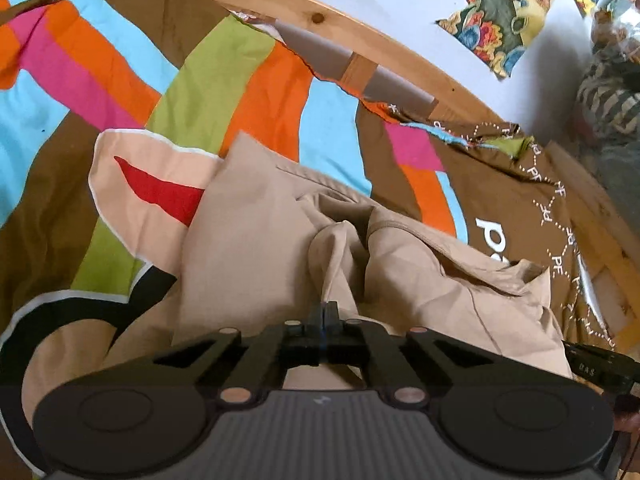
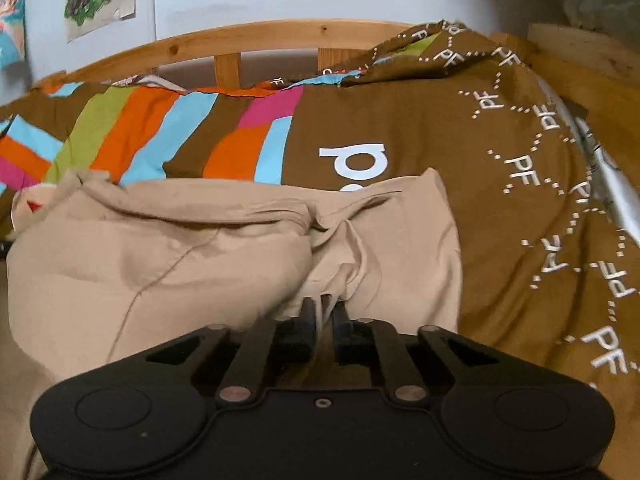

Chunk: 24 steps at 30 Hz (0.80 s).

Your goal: Fold large clothes

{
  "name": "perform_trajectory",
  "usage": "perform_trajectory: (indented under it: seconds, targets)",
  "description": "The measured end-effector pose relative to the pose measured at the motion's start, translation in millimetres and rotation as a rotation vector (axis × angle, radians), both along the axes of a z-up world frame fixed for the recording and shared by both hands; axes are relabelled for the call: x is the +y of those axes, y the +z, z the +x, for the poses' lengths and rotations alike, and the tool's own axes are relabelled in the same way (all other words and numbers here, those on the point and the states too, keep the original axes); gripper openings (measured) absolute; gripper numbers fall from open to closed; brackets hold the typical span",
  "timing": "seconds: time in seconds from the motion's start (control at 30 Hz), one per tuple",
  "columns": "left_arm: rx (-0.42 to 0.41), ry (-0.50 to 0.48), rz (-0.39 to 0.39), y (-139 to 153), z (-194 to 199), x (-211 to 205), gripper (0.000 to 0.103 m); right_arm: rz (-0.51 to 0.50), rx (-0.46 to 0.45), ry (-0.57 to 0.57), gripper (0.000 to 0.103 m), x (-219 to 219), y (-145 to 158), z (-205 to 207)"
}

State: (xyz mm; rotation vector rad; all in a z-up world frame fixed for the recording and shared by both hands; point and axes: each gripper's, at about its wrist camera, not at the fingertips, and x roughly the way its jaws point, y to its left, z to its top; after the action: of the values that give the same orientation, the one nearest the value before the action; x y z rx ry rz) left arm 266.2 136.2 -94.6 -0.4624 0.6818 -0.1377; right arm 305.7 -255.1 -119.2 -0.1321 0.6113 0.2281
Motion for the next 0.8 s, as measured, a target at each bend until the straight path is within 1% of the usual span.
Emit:
perform_trajectory:
  seconds: [0.03,0.07,0.1,0.13,0.2,0.27,0.33,0.4,0.43,0.5,0.57,0.63,0.67,0.73,0.8]
  targets:
    - [0.004,0.006,0.007,2.5,-0.9,-0.4,0.000,-0.008,-0.010,-0.001,0.019,-1.0,2.8,-5.7]
    - [0.006,0.022,0.015,6.6,-3.2,-1.0,0.002,-0.018,-0.029,0.001,0.021,-2.1,6.8,-11.1]
    - [-0.003,0.035,0.020,10.1,-5.8,-1.4,0.003,-0.033,-0.053,0.003,0.021,-2.3,11.3,-16.4]
    - [-0.013,0.037,0.027,14.7,-8.5,-3.0,0.010,-0.061,-0.086,0.007,0.021,-1.1,17.4,-21.4]
    - [-0.041,0.039,0.043,23.2,-13.7,-6.9,0.019,-0.116,-0.163,0.020,0.021,3.9,29.1,-30.5]
    - [-0.098,0.016,0.046,31.1,-20.8,-14.6,0.021,-0.127,-0.219,0.053,0.022,10.9,39.2,-34.9]
    - [-0.149,-0.036,0.034,35.0,-26.6,-23.6,0.021,-0.113,-0.236,0.108,0.022,22.0,43.2,-35.6]
    - [-0.178,-0.103,0.027,33.4,-29.4,-33.3,0.021,-0.116,-0.221,0.174,0.022,35.5,39.0,-35.5]
    - [-0.179,-0.137,0.037,30.9,-30.0,-39.4,0.021,-0.133,-0.206,0.213,0.022,43.5,33.5,-35.1]
    - [-0.159,-0.169,0.082,24.5,-29.4,-50.8,0.021,-0.191,-0.172,0.261,0.023,57.9,19.3,-32.9]
    - [-0.124,-0.189,0.123,17.0,-26.1,-58.9,0.021,-0.242,-0.124,0.269,0.023,67.5,3.0,-25.8]
    - [-0.069,-0.199,0.144,5.3,-20.0,-63.6,0.021,-0.238,-0.082,0.261,0.024,68.7,-10.1,-17.1]
    - [-0.038,-0.198,0.140,-1.1,-16.5,-64.2,0.021,-0.230,-0.063,0.255,0.024,68.6,-14.7,-12.6]
    - [-0.004,-0.191,0.119,-14.7,-12.6,-62.0,0.020,-0.231,-0.040,0.247,0.025,69.0,-23.4,-5.6]
    - [0.021,-0.187,0.099,-22.5,-9.8,-59.5,0.018,-0.240,-0.040,0.248,0.025,70.8,-27.8,-4.2]
